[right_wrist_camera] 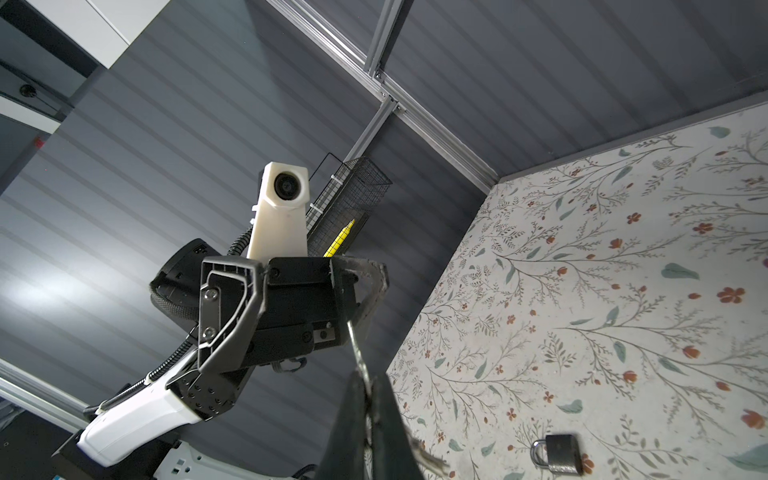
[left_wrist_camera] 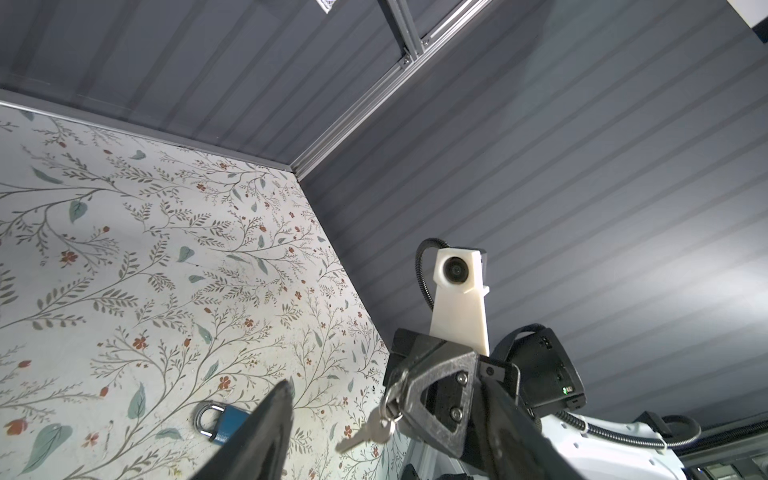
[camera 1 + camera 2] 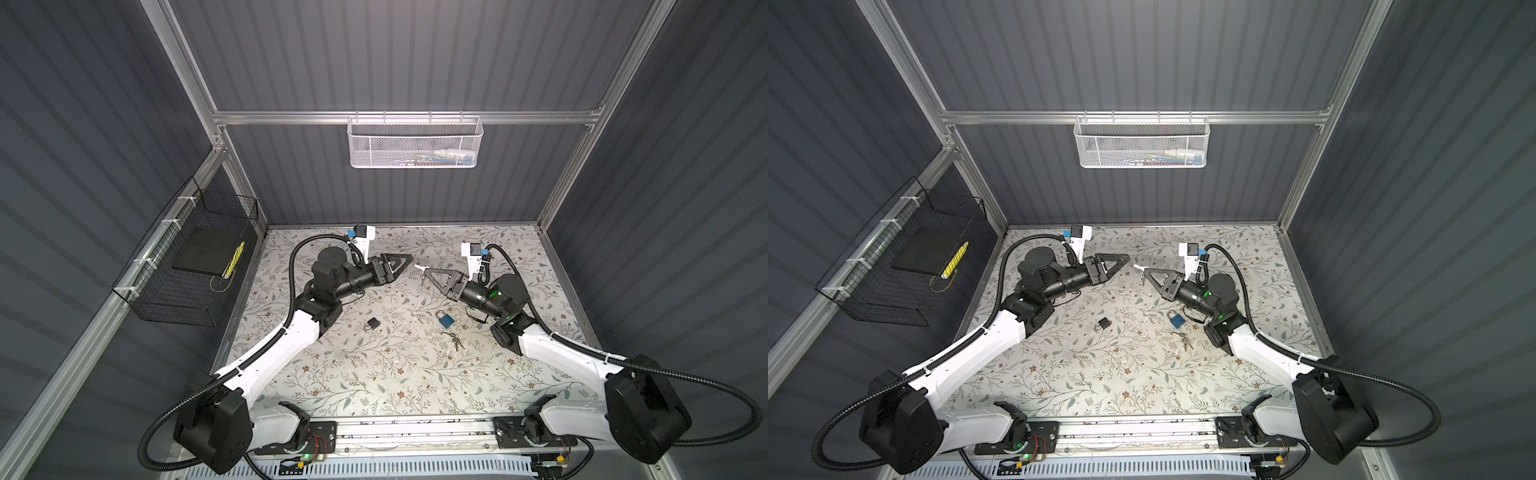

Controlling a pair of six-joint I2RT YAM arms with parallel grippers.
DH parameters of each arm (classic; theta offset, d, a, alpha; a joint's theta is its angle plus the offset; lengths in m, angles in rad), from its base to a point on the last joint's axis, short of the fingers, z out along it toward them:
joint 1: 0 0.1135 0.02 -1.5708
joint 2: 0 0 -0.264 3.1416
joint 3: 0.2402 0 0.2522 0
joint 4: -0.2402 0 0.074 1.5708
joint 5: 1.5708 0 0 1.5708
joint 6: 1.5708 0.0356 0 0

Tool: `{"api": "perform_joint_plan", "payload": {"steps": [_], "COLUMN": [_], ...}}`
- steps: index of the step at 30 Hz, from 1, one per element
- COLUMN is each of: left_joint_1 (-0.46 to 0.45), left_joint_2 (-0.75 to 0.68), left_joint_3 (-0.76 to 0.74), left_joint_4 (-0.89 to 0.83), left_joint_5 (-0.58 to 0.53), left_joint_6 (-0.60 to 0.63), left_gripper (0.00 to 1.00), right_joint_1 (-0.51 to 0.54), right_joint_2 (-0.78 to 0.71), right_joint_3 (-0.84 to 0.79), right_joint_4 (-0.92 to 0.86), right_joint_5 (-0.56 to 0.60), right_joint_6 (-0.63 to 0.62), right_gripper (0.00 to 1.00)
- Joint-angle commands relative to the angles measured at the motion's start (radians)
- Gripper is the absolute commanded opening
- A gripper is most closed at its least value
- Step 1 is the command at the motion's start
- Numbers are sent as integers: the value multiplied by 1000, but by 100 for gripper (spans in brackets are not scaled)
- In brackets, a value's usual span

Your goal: Unlock with the key

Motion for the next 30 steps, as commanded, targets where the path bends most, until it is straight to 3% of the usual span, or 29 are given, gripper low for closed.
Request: {"api": "perform_joint_plan", "payload": {"steps": [1,8,14,17,22,27,30], "left_joint_1": [5,3,1,1,1,2,1], "left_joint_2": [23,64,79,82,87,88,94], "left_joint_3": [-4,-7,-12,-14,-27,-32,-32], "left_joint_4": [90,201,244,245,234,228,249], "left_joint_5": [59,105,138,140,127,116,123], "left_joint_6": [-36,-91,-117,-121,-121,-115,-126], "left_gripper": [67,41,34,35,57,57,49], "right_joint_1": [13,33,38,41,43,43,43], "right_joint_2": [13,51,92,102,109,104,101], "right_joint_3": [-1,17,29,22,17,14,17], "right_joint_4": [92,140,216,257,319,323,292], "right_joint_5": [1,15,21,28,27,30,42], "right_joint_6": [17,36,68,72,79,76,67], "right_gripper": [0,0,0,0,0,0,0]}}
